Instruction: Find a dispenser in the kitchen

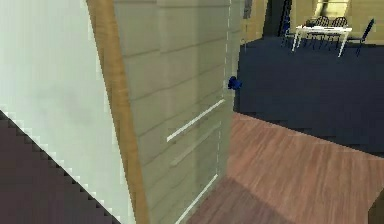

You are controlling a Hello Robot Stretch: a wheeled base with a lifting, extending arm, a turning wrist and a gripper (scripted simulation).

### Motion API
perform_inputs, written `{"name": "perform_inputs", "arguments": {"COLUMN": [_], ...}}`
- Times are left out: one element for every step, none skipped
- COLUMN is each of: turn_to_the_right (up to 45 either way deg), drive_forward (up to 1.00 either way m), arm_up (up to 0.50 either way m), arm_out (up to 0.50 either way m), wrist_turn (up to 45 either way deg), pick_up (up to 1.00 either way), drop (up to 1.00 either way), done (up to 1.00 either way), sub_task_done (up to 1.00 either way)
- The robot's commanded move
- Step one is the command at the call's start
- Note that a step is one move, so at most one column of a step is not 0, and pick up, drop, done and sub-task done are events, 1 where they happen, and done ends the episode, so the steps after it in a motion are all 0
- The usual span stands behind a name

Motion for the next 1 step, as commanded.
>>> {"name": "perform_inputs", "arguments": {"turn_to_the_right": [0.0], "drive_forward": [0.30], "arm_up": [0.00], "arm_out": [0.00], "wrist_turn": [0.0], "pick_up": [0.00], "drop": [0.00], "done": [0.00], "sub_task_done": [0.00]}}
